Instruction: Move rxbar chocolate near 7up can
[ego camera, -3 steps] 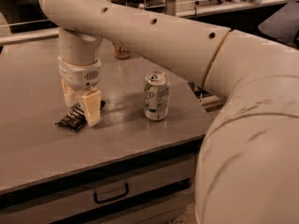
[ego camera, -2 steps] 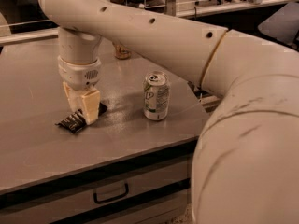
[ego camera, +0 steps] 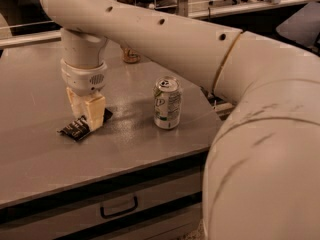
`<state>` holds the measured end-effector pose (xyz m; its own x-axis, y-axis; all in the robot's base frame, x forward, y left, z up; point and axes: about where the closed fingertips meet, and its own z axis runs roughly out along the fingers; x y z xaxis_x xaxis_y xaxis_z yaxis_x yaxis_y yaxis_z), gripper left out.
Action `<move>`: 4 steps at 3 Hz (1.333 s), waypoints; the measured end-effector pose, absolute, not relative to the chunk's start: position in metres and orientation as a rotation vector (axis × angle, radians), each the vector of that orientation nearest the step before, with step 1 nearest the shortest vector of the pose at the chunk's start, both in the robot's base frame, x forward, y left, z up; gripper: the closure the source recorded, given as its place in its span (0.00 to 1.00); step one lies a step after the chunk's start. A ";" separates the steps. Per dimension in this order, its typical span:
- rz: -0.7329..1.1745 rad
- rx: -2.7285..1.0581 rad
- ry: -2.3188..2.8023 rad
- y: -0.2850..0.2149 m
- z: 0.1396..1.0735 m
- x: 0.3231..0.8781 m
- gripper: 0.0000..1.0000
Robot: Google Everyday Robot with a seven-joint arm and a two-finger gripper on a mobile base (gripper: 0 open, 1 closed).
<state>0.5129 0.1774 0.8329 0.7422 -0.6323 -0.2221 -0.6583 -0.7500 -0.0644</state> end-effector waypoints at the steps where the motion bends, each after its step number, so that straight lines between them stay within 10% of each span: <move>1: 0.216 -2.780 1.190 0.119 0.848 0.504 1.00; 3: 0.156 -2.749 1.291 0.071 0.864 0.498 0.85; 4: 0.134 -2.758 1.285 0.066 0.869 0.500 0.54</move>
Offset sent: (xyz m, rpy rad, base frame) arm -0.0250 -0.1361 0.0353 -0.1177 -0.0397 -0.2168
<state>0.5005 0.0657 0.8691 0.6409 -0.7582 -0.1201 -0.7666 -0.6401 -0.0502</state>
